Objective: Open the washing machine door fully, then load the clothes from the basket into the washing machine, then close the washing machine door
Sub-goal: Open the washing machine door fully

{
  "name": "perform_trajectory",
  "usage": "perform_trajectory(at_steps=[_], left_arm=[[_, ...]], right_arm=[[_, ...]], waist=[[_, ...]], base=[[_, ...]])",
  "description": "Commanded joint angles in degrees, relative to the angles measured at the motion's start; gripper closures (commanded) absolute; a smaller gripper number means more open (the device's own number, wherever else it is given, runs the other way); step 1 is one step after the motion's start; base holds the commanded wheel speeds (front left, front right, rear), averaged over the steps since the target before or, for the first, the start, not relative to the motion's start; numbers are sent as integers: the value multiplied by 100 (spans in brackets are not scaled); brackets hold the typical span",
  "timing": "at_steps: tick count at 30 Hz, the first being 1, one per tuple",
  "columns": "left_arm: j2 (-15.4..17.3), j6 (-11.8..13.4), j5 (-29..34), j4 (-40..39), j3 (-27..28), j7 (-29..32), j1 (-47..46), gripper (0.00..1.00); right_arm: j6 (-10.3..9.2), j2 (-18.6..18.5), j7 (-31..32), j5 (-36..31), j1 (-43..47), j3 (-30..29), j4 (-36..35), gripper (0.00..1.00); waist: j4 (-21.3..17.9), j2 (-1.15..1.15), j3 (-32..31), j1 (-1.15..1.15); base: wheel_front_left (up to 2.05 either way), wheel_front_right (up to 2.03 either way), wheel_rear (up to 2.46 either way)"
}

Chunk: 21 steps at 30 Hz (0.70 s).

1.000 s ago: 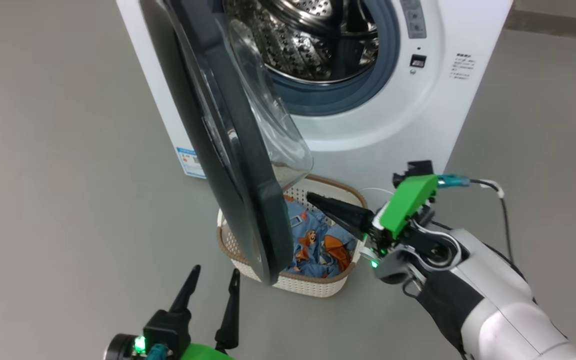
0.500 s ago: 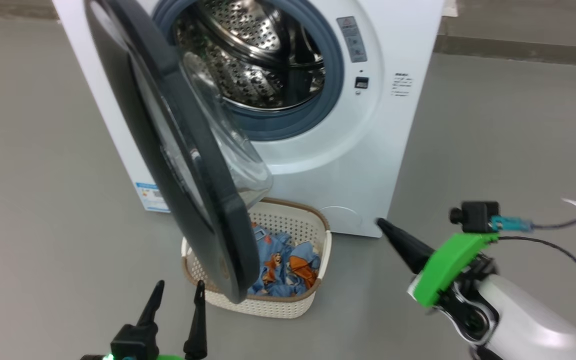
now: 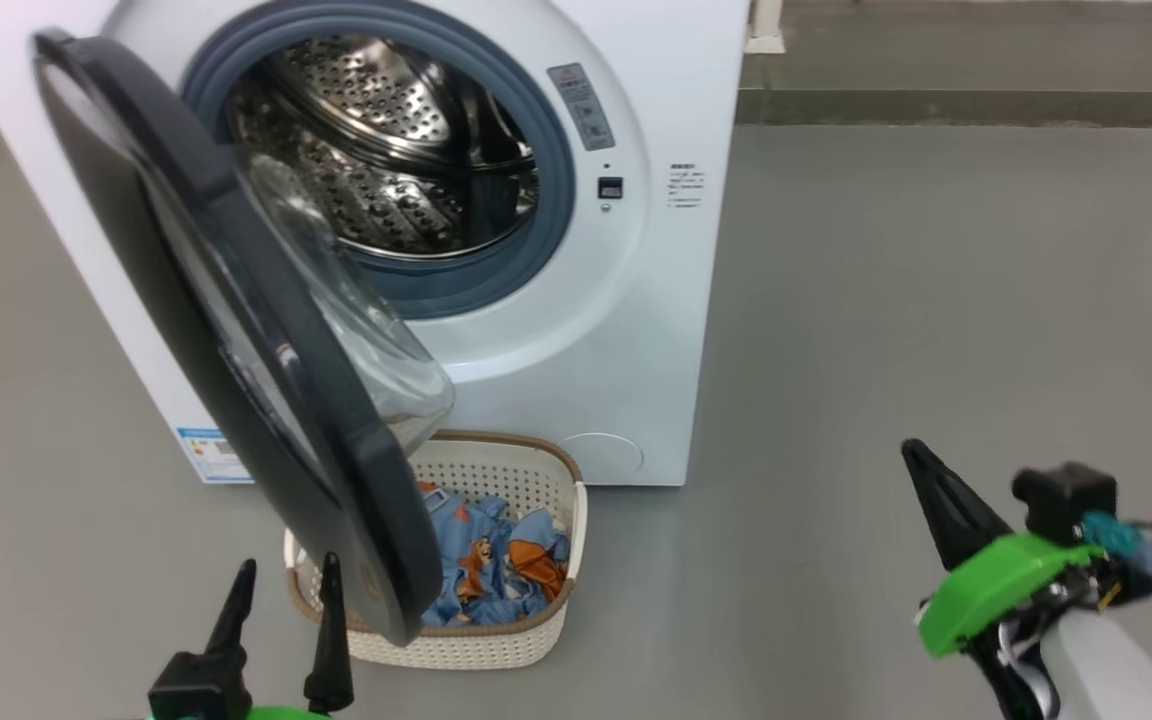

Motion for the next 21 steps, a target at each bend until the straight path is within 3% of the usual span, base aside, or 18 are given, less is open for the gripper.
perform_trajectory(at_steps=[1, 7, 13, 14, 15, 16, 21], left_arm=[[50, -39, 55, -176, 259, -37, -69, 0], [50, -82, 91, -194, 394, -37, -37, 0], [50, -124, 105, -160, 450, -37, -34, 0], [50, -129, 102, -152, 454, -37, -31, 0], [50, -134, 99, -144, 455, -37, -29, 0], [50, -138, 95, -135, 453, -37, -27, 0], [50, -137, 95, -116, 430, -37, 1, 0]], right_arm=[[10, 253, -68, -479, 351, -389, -518, 100], [10, 1025, -69, -1740, 1392, -1545, -1835, 100], [10, 1248, -69, -2051, 1867, -1882, -2249, 100], [10, 1272, -69, -2102, 1920, -1965, -2327, 88], [10, 1291, -69, -2153, 1971, -2022, -2390, 49], [10, 1307, -65, -2156, 2024, -2049, -2414, 0], [10, 1341, -67, -2221, 2117, -2114, -2484, 0]], waist=[[-135, 0, -17, 0], [-246, 0, 5, 0], [-293, 0, 20, 0], [-301, 0, 21, 0], [-306, 0, 21, 0], [-310, 0, 19, 0], [-337, 0, 9, 0]], base=[[0, 0, 0], [0, 0, 0], [0, 0, 0], [0, 0, 0], [0, 0, 0], [0, 0, 0], [0, 0, 0]])
